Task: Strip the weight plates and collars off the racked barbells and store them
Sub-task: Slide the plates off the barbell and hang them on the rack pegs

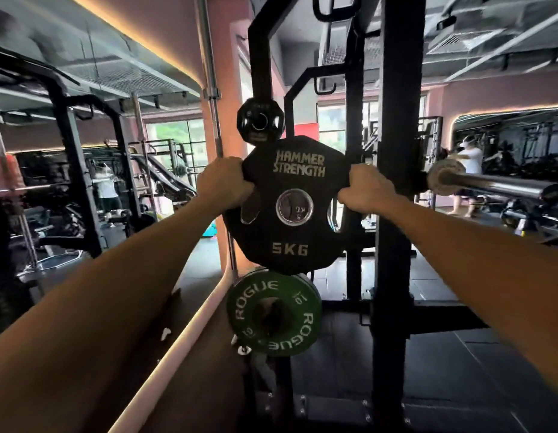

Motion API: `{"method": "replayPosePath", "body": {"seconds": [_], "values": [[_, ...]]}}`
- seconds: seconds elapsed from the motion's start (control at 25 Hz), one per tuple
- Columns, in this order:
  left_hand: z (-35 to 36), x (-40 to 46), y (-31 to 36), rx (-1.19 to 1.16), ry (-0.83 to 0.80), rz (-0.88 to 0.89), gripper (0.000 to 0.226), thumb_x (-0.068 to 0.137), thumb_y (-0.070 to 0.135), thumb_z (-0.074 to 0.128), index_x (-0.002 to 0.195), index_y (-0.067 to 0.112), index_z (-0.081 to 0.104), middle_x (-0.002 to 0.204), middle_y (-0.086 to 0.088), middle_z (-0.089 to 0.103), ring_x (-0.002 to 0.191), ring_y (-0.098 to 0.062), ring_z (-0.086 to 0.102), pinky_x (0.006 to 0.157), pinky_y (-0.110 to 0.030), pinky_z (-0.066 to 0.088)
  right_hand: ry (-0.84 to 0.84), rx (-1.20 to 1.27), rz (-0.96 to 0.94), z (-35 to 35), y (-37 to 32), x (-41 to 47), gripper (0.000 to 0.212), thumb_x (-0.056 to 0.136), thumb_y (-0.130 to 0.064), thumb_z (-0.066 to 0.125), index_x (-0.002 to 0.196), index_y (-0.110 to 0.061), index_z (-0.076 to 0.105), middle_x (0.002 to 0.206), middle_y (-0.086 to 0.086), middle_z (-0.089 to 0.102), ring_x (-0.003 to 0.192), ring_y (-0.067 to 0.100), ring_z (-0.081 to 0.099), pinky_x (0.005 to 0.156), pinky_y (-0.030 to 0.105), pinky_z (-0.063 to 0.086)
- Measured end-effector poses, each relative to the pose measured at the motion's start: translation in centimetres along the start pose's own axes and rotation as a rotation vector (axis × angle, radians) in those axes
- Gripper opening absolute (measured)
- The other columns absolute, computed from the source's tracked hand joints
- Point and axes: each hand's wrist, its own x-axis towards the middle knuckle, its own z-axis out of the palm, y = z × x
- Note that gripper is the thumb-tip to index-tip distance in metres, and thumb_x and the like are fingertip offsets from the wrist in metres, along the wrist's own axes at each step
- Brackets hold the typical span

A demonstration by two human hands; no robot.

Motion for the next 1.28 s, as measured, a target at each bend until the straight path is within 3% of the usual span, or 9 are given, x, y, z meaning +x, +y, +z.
{"method": "replayPosePath", "body": {"seconds": [0.32,0.44,0.56,0.8,1.04,1.2,1.28], "values": [[4.4,4.9,-9.9,-0.021,-0.025,-0.02,0.027,0.081,0.025,0.059,0.102,0.009,0.066,0.095,-0.016,0.066,0.097,-0.041,0.062,0.07,-0.037,0.043,-0.027,-0.043,-0.034,8.8,-5.0,7.3,0.022,0.073,-0.015,0.063,0.061,-0.011,0.046,0.061,0.005,0.051,0.063,0.031,0.06,0.058,0.03,0.047],[7.9,7.8,-12.1,-0.017,-0.049,-0.014,0.027,0.081,0.025,0.059,0.101,0.009,0.065,0.097,-0.016,0.066,0.098,-0.041,0.062,0.072,-0.039,0.046,-0.024,-0.048,-0.044,12.4,-4.5,10.8,0.021,0.074,-0.018,0.065,0.067,-0.011,0.047,0.065,0.002,0.048,0.065,0.028,0.054,0.056,0.026,0.039],[11.3,11.4,-14.0,-0.005,-0.062,-0.024,0.027,0.077,0.022,0.059,0.101,0.01,0.066,0.098,-0.014,0.067,0.093,-0.039,0.064,0.072,-0.038,0.048,-0.021,-0.04,-0.046,16.4,-4.0,14.7,0.015,0.072,-0.019,0.064,0.078,-0.008,0.054,0.068,0.002,0.049,0.071,0.03,0.057,0.063,0.031,0.045],[17.7,16.0,-16.6,-0.028,-0.108,-0.01,0.033,0.077,0.016,0.061,0.109,0.008,0.064,0.104,-0.018,0.066,0.099,-0.041,0.062,0.075,-0.04,0.048,-0.063,-0.039,-0.056,21.6,-2.7,19.8,0.011,0.073,-0.02,0.059,0.074,-0.012,0.052,0.071,0.003,0.052,0.077,0.03,0.059,0.07,0.038,0.051],[23.2,20.1,-19.2,-0.046,-0.161,0.01,0.024,0.078,0.015,0.062,0.1,0.006,0.064,0.082,-0.009,0.055,0.091,-0.038,0.063,0.065,-0.035,0.039,-0.145,-0.092,0.01,26.1,-2.1,24.0,0.015,0.076,-0.019,0.064,0.075,-0.012,0.05,0.07,0.002,0.047,0.079,0.032,0.059,0.067,0.032,0.041],[27.3,22.3,-20.7,-0.073,-0.179,-0.004,0.032,0.078,0.017,0.062,0.109,0.008,0.063,0.1,-0.016,0.066,0.097,-0.039,0.063,0.07,-0.037,0.043,-0.172,-0.118,0.046,29.3,-1.4,26.6,0.016,0.078,-0.021,0.062,0.088,-0.01,0.056,0.085,0.006,0.05,0.091,0.033,0.061,0.073,0.033,0.043],[29.7,23.6,-21.2,-0.101,-0.206,-0.015,0.031,0.08,0.018,0.062,0.109,0.008,0.063,0.099,-0.014,0.067,0.096,-0.037,0.063,0.07,-0.036,0.042,-0.167,-0.135,0.084,31.2,-0.6,28.1,0.02,0.078,-0.022,0.062,0.093,-0.009,0.058,0.089,0.007,0.051,0.095,0.034,0.061,0.076,0.034,0.043]]}}
